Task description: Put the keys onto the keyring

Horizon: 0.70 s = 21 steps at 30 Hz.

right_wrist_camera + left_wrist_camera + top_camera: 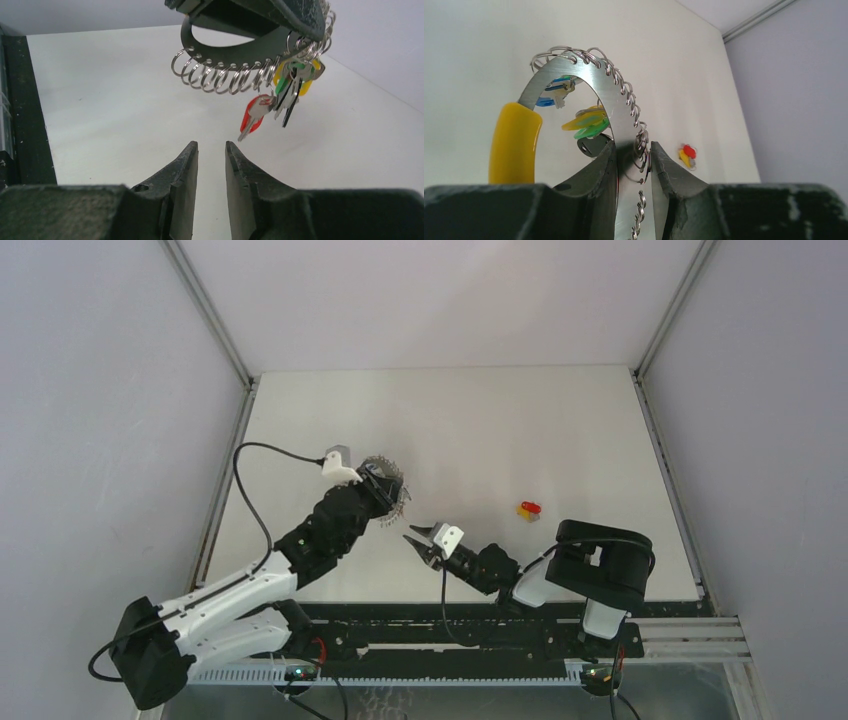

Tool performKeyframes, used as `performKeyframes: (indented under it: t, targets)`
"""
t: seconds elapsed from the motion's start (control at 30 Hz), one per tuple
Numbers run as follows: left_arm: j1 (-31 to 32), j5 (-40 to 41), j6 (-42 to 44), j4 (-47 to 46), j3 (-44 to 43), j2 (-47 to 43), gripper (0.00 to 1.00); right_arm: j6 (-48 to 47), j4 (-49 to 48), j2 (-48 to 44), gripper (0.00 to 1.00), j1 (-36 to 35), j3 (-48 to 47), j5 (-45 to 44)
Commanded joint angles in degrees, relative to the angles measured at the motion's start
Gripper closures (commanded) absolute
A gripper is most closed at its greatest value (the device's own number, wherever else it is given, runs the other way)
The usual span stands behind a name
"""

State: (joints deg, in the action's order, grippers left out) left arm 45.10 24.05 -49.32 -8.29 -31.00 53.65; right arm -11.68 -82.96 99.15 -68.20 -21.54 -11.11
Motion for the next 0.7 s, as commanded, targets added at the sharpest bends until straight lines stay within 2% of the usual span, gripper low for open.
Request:
performKeyframes:
  t: [0.0,0.3,0.67]
  targets:
    - [3.13,8.49,10.06,1.03,-6.23,-0.17,1.00,1.94,-3.09,-0.22,0.73,-0.61,-0.37,-3.13]
    - [6.32,11.52,15.73,2.79,-9.44,1.80,1.00,2.23,-3.18,-1.64,0.78,-0.44,-1.36,-3.35]
    - [6.76,9.95,15.06,2.61,-9.42,1.71,1.00,-0.80,-3.17,-4.02,0.83,-0.35,-1.90,-0.85]
